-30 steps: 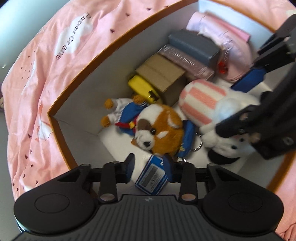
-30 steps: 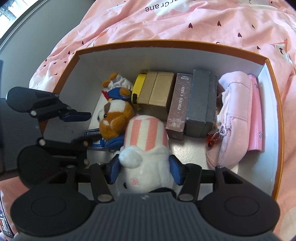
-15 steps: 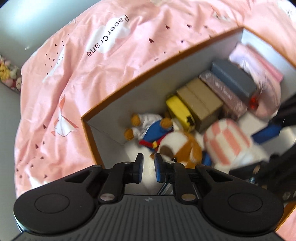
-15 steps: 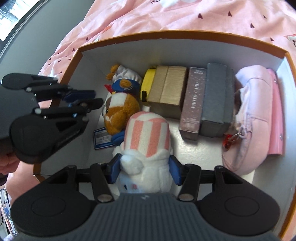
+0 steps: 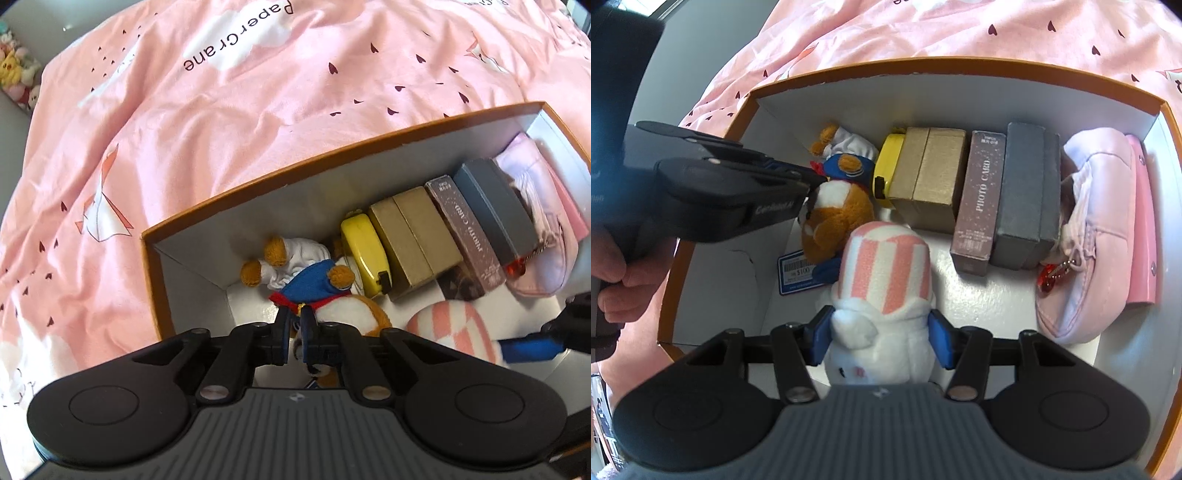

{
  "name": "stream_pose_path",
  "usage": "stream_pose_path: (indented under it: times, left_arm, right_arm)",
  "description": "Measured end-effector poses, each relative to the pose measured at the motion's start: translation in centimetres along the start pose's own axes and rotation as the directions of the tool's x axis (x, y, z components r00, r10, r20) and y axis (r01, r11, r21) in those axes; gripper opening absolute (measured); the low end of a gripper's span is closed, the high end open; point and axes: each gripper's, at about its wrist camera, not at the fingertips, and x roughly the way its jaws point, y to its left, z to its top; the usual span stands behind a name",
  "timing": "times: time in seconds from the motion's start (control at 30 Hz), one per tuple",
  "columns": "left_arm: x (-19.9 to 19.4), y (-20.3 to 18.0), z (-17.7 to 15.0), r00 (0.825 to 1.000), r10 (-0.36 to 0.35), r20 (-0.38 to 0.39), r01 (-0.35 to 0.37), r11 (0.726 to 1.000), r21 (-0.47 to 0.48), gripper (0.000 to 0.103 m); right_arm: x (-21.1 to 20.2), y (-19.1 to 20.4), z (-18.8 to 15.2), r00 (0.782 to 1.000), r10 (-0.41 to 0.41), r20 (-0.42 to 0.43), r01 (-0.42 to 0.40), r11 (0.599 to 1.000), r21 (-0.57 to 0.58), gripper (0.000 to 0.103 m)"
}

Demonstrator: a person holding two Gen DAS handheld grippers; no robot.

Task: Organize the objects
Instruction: 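Open the left tool and withdraw it from the dog plush, then open the right tool, release the striped-hat plush, and withdraw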

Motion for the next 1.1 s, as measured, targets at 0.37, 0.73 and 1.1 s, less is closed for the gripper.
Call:
stream_pose_path:
  times: [0.37,0.73,1.1]
  left_arm:
    - [-0.5,-1.6,0.7,0.995,-0.082,0.061,0.081,0.997,0.016,0.002]
    - [-10.3,1.8,-1.9,0.938,-0.005,0.348,0.026,0.998,-0.053,0.013]
    - [-12.8,3.4,-9.1,0.945,0.062,0.323,0.014,0.974,-0.228,0.013]
  right_arm:
    - [-0.4,0.2,-0.2,0.999,-0.043,0.016,0.043,0.999,0.003,0.056]
    - [-6.0,2.2,-1.9,0.988,0.036,0.153,-0.026,0.997,-0.069,0.056]
    - [-1.2,5.8,-0.6,0.989,0.132,0.069,-0.131,0.991,-0.02,0.056]
